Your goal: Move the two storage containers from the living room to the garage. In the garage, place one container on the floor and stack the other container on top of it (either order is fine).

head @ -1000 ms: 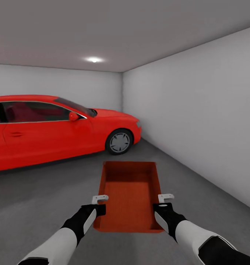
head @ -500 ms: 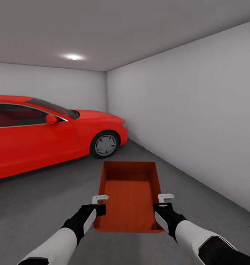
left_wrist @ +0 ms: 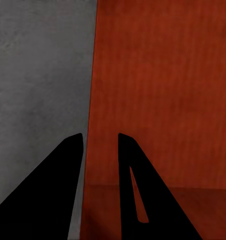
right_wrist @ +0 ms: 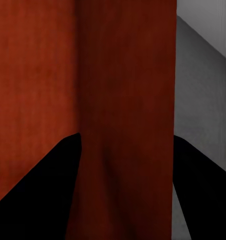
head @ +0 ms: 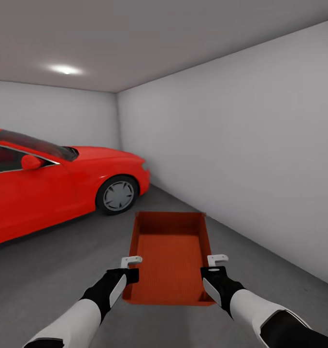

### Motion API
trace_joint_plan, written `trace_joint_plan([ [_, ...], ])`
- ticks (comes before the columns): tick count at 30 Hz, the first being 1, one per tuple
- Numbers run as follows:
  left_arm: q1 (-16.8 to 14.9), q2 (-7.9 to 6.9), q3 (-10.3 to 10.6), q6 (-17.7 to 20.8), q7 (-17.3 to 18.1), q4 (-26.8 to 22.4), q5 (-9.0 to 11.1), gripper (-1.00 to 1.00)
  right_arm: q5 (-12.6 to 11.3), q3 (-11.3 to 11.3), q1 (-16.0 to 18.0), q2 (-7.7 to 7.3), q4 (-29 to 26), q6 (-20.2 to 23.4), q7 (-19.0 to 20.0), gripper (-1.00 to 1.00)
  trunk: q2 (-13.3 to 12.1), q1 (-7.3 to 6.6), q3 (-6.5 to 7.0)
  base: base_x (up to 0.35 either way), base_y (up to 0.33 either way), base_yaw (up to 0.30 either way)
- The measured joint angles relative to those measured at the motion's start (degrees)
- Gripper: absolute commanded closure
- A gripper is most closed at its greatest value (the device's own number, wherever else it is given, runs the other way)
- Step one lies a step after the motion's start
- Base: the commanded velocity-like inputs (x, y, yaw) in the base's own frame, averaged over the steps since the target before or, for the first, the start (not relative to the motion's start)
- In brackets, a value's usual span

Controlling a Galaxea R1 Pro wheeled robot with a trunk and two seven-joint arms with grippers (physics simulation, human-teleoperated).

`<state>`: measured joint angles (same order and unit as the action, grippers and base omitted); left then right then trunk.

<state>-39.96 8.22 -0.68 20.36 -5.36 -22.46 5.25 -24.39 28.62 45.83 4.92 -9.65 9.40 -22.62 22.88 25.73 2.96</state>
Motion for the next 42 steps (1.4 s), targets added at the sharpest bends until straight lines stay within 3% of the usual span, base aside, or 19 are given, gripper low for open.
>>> trace_joint_plan([
  [42, 0.0, 0.0, -0.06, -0.06, 0.11, 0.01, -0.15, 1.0, 0.17, -0.12, 0.0, 0.01, -0.02, 0.0, 0.0, 1.0, 0.0, 0.0, 0.0, 0.322, 0.0, -0.25],
])
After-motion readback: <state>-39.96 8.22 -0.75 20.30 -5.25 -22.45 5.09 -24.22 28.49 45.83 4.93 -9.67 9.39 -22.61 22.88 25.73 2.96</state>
